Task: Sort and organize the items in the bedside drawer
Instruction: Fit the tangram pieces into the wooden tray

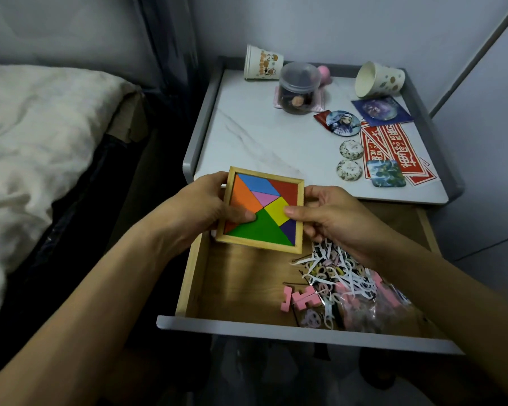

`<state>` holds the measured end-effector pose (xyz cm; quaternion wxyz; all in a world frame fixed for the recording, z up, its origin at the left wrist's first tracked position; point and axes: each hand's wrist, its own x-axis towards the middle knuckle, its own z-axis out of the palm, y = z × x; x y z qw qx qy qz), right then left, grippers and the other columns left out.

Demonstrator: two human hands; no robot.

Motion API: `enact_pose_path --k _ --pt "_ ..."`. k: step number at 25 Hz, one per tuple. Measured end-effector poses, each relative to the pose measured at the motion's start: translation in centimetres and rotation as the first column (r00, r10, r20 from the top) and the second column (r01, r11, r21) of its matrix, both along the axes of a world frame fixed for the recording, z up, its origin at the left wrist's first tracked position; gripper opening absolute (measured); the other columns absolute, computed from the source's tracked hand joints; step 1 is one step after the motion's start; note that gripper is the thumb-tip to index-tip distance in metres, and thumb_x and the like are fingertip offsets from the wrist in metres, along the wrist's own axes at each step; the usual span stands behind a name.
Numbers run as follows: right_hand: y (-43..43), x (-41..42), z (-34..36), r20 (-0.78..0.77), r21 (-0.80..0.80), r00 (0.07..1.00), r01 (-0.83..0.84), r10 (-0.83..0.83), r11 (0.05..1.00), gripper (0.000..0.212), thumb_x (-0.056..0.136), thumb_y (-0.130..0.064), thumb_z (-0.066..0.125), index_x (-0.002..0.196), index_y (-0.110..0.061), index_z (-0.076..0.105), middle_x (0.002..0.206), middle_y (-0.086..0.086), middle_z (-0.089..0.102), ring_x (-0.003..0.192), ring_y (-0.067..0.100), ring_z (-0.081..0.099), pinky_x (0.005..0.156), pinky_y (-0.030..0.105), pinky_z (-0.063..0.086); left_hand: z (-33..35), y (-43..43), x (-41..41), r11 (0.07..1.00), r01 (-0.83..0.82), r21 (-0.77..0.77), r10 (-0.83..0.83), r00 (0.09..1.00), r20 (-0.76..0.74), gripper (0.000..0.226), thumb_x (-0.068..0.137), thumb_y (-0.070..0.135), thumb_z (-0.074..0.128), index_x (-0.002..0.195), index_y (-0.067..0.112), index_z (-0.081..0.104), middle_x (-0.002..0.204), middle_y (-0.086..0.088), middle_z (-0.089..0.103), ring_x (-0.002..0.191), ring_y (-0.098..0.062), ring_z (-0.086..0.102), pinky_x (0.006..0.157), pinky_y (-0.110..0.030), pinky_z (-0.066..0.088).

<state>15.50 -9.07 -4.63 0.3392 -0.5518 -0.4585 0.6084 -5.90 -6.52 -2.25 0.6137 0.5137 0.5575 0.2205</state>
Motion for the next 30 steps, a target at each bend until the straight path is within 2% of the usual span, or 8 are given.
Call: enact_pose_path --k 5,7,9,15,20,22,27,30 --pt "-1.5 -0.5 -3.9 0.111 -0.16 0.99 -0.063 0.082 0.985 0.019 0.088 -0.009 0.069 0.106 -0.002 0.065 0.079 0.01 0.07 0.052 0.008 0.053 0.044 0.018 0.04 -0.2 0.7 -2.4 0.986 0.054 0.16 0.008 0.931 -0.364 0.06 0.076 0.038 0.079 0.126 0.015 0.056 0.101 -0.006 0.068 0.085 -0.02 0.069 0.074 -0.038 0.058" --pt "-2.6 -1.2 -5.9 0.165 -0.262 0.977 -0.089 0.135 0.961 0.013 0.089 -0.009 0.068 0.102 -0.004 0.066 0.085 0.016 0.072 0.059 0.014 0.058 0.048 0.021 0.044 -0.4 0.8 -3.3 0.954 0.137 0.266 0.079 0.743 -0.664 0.057 0.078 0.05 0.074 0.123 0.019 0.057 0.105 -0.004 0.067 0.089 -0.021 0.066 0.08 -0.039 0.055" --pt "-2.8 -2.4 -7.7 0.206 -0.322 0.962 -0.107 0.18 0.941 0.006 0.091 -0.009 0.066 0.097 -0.007 0.064 0.075 0.009 0.072 0.056 0.011 0.058 0.047 0.02 0.043 -0.4 0.5 -3.4 0.95 0.205 0.235 0.059 0.623 -0.78 0.052 0.079 0.056 0.07 0.115 0.02 0.058 0.109 -0.005 0.065 0.095 -0.025 0.063 0.085 -0.042 0.053" --pt "-0.7 -5.6 -10.7 0.329 -0.344 0.905 -0.152 0.271 0.927 0.005 0.095 -0.009 0.06 0.098 -0.012 0.058 0.079 0.008 0.067 0.052 0.008 0.057 0.048 0.017 0.048 -1.1 -0.3 -1.9 0.924 0.381 0.011 -0.217 0.55 -0.806 0.064 0.081 0.056 0.068 0.133 0.024 0.048 0.129 -0.005 0.058 0.112 -0.026 0.058 0.094 -0.042 0.05" --pt "0.0 -6.1 -11.7 0.397 -0.372 0.87 -0.14 0.293 0.918 0.021 0.095 -0.011 0.061 0.111 0.001 0.057 0.097 0.026 0.07 0.051 0.015 0.063 0.048 0.022 0.053 -1.7 -0.3 -1.5 0.898 0.439 -0.023 -0.265 0.499 -0.825 0.061 0.085 0.059 0.062 0.134 0.026 0.047 0.128 -0.002 0.058 0.11 -0.024 0.059 0.088 -0.036 0.05" --pt "0.3 -6.2 -11.5 0.456 -0.371 0.821 -0.176 0.344 0.912 0.026 0.095 -0.014 0.061 0.113 0.006 0.059 0.09 0.026 0.07 0.052 0.018 0.064 0.048 0.023 0.054 -1.9 -0.4 -1.2 0.891 0.454 0.006 -0.238 0.479 -0.845 0.063 0.085 0.061 0.06 0.135 0.026 0.046 0.129 -0.003 0.058 0.111 -0.025 0.058 0.085 -0.035 0.048" --pt "0.6 -6.4 -10.9 0.613 -0.296 0.686 -0.261 0.392 0.919 0.017 0.092 -0.024 0.067 0.086 -0.009 0.063 0.065 0.008 0.064 0.048 0.012 0.061 0.048 0.023 0.053 -2.5 -0.4 -1.1 0.887 0.461 0.038 -0.188 0.434 -0.881 0.06 0.086 0.062 0.058 0.132 0.025 0.048 0.123 -0.004 0.06 0.106 -0.027 0.059 0.076 -0.034 0.045" --pt "0.6 -5.9 -10.0 0.68 -0.245 0.621 -0.308 0.389 0.919 0.03 0.091 -0.03 0.068 0.068 -0.018 0.053 0.058 0.0 0.057 0.047 0.01 0.055 0.047 0.021 0.048 -2.5 -0.6 -0.7 0.863 0.494 0.105 -0.09 0.356 -0.93 0.05 0.09 0.055 0.057 0.127 0.023 0.048 0.117 -0.005 0.061 0.102 -0.027 0.06 0.071 -0.033 0.04"
